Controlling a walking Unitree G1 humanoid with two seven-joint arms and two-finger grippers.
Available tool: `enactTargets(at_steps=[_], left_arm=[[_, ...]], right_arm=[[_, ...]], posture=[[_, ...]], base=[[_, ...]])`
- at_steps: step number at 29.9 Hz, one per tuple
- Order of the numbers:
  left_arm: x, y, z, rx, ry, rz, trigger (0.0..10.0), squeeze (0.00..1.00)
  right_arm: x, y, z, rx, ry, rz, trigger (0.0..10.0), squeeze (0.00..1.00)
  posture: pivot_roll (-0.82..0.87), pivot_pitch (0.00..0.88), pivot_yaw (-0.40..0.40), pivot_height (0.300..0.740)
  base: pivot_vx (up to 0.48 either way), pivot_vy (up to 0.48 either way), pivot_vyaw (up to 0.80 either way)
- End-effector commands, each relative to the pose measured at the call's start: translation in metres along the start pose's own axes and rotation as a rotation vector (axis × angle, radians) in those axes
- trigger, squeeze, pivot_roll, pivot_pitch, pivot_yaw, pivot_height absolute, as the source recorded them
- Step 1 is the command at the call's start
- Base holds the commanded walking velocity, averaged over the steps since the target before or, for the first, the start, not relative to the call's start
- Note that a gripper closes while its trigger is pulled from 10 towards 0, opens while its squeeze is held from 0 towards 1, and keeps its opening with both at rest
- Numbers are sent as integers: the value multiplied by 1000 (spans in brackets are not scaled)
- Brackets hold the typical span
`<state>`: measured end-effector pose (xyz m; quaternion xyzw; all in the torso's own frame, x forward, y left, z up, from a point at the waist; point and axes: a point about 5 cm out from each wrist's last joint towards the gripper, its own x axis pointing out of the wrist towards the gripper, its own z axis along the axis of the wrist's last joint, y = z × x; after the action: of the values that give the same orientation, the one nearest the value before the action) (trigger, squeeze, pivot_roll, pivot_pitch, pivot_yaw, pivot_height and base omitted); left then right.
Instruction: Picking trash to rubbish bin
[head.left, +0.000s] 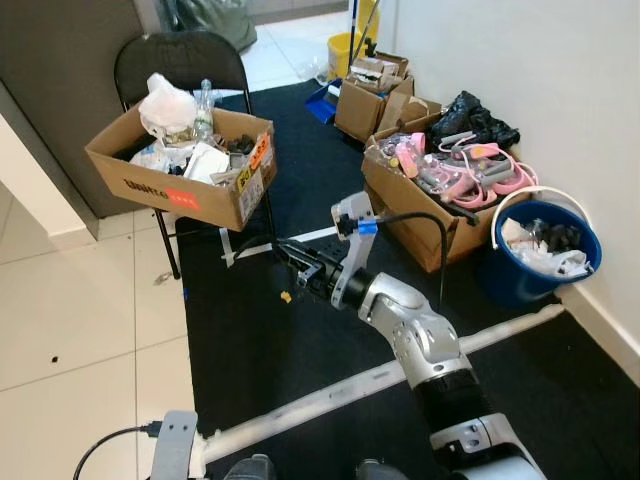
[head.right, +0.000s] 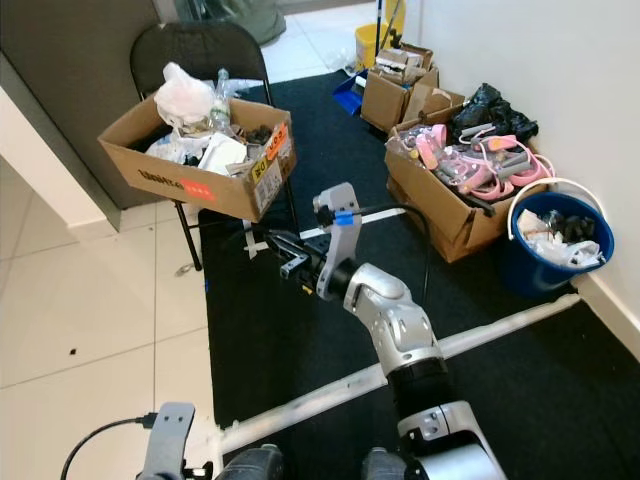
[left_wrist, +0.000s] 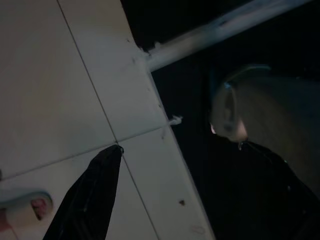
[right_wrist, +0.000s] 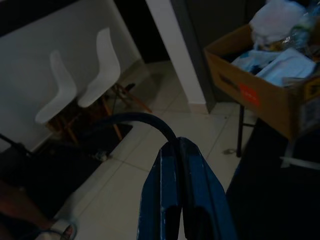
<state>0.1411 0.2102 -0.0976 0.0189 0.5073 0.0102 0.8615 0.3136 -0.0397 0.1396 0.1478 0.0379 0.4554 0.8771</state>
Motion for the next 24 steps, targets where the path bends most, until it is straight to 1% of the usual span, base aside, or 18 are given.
enactTargets(at_steps=[1, 8, 10, 17, 24], left_arm=[[-1, 4, -3, 7, 10, 6, 10000, 0], [-1, 7, -3, 8, 8, 10, 10000, 0], [-2, 12, -3, 12, 8, 17, 10000, 0], [-3, 19, 1, 20, 5, 24, 10000, 0], [-3, 22, 6, 24, -4, 23, 10000, 0]], right_arm=[[0, 1, -1, 1, 0, 8, 10000, 0], [2, 4, -1, 2, -3, 19, 10000, 0], [3, 6, -2, 3, -2, 30, 10000, 0], [4, 7, -2, 4, -4, 40, 10000, 0], [4, 7, -3, 0, 4, 39, 10000, 0]], posture=[[59, 94, 39, 740], [74, 92, 38, 740], [74, 92, 38, 740], [77, 86, 40, 740], [75, 78, 41, 740]], base=[[409, 0, 0], [403, 0, 0], [403, 0, 0], [404, 0, 0], [406, 0, 0]])
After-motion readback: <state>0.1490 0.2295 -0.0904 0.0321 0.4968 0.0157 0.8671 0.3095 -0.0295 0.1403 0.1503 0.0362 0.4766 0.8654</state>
